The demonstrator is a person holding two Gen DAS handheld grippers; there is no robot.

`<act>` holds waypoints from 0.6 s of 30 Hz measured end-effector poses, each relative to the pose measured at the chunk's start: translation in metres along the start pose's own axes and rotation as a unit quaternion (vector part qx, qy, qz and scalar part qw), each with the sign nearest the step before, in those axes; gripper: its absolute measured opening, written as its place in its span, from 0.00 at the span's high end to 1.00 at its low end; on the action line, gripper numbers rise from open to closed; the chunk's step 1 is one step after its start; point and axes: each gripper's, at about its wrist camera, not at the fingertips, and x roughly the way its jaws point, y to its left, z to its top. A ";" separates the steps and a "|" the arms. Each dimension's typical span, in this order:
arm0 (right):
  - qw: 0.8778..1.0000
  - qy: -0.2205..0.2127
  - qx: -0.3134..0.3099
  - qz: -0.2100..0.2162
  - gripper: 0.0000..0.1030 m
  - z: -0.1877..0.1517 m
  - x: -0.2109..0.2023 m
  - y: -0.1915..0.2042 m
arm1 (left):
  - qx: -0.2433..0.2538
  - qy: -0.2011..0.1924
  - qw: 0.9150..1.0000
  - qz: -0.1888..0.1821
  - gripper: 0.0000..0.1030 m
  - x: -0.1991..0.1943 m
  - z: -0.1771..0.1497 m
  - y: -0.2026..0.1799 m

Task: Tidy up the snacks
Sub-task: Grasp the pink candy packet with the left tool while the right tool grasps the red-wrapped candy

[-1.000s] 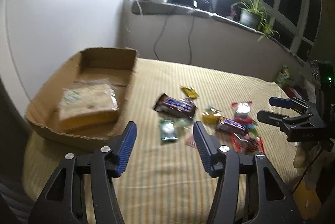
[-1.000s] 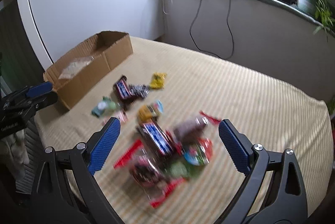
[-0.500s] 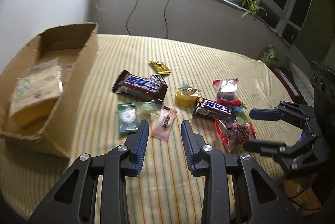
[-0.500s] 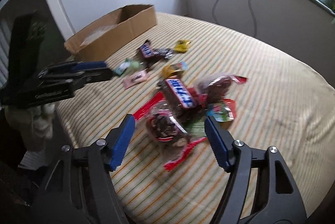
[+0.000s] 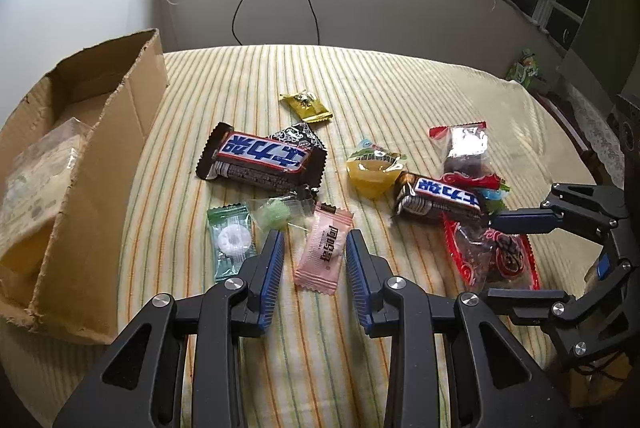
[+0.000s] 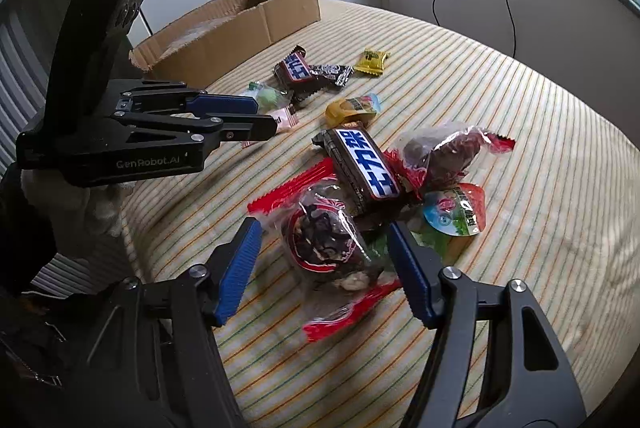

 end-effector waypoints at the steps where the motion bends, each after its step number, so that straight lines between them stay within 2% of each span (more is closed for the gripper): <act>1: 1.000 0.001 -0.001 0.000 0.38 0.000 0.001 0.000 | 0.002 0.001 1.000 0.000 0.70 0.000 0.000 -0.001; 5: 1.000 0.001 -0.005 0.003 0.39 0.001 0.003 0.001 | 0.014 0.002 1.000 0.001 0.70 0.003 -0.002 -0.006; 9: 1.000 0.008 -0.007 0.008 0.48 0.001 0.007 0.002 | 0.028 0.001 1.000 0.009 0.70 0.006 -0.003 -0.009; 13: 1.000 0.010 -0.004 0.004 0.55 0.000 0.009 0.002 | 0.026 -0.006 0.999 0.018 0.80 0.007 -0.003 -0.009; 18: 1.000 0.010 0.002 0.012 0.63 0.001 0.009 0.002 | 0.017 -0.010 1.000 0.015 0.82 0.006 -0.004 -0.008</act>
